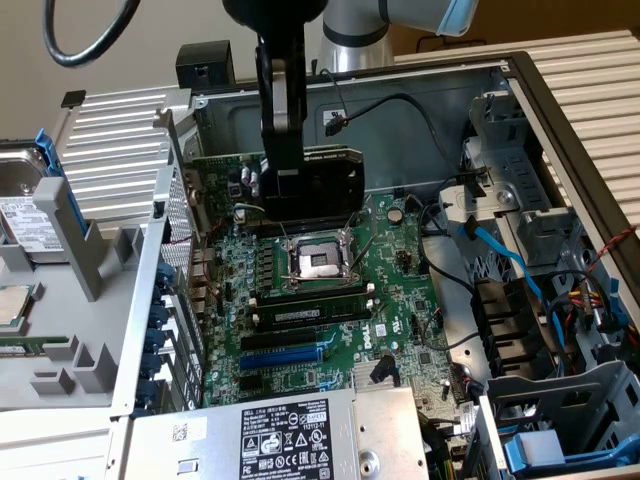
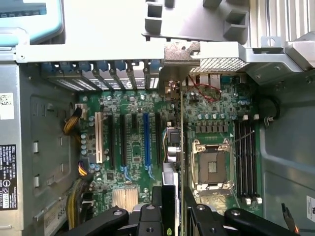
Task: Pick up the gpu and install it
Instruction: 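Insert the gpu into the slot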
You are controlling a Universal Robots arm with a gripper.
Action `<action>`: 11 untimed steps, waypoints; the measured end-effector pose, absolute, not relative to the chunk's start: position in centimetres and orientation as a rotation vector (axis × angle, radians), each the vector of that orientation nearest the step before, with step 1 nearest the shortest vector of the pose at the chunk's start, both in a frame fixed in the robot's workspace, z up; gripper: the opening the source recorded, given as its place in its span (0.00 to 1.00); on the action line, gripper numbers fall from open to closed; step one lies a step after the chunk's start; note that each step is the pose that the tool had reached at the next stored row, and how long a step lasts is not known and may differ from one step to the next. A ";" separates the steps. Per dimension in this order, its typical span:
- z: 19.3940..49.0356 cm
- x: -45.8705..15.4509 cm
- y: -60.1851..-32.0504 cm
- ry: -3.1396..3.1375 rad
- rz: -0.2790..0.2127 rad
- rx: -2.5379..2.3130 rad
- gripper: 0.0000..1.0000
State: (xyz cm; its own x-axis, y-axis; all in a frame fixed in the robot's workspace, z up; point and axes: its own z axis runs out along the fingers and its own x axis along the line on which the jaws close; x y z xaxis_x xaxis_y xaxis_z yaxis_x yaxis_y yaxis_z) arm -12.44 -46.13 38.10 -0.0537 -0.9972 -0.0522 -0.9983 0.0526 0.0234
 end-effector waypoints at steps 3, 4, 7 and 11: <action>38.0 -12.7 -46.1 2.257 0.073 -2.144 0.27; 37.9 -12.7 -46.1 2.254 0.068 -2.142 0.27; 37.8 -12.9 -46.1 2.247 0.058 -2.139 0.27; 37.8 -12.9 -46.1 2.247 0.057 -2.139 0.27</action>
State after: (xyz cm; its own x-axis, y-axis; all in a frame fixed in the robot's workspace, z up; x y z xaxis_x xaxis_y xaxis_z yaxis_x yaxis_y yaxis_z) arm -12.90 -46.13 37.82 -0.0490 -0.9974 -0.0533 -0.9988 0.0490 0.0003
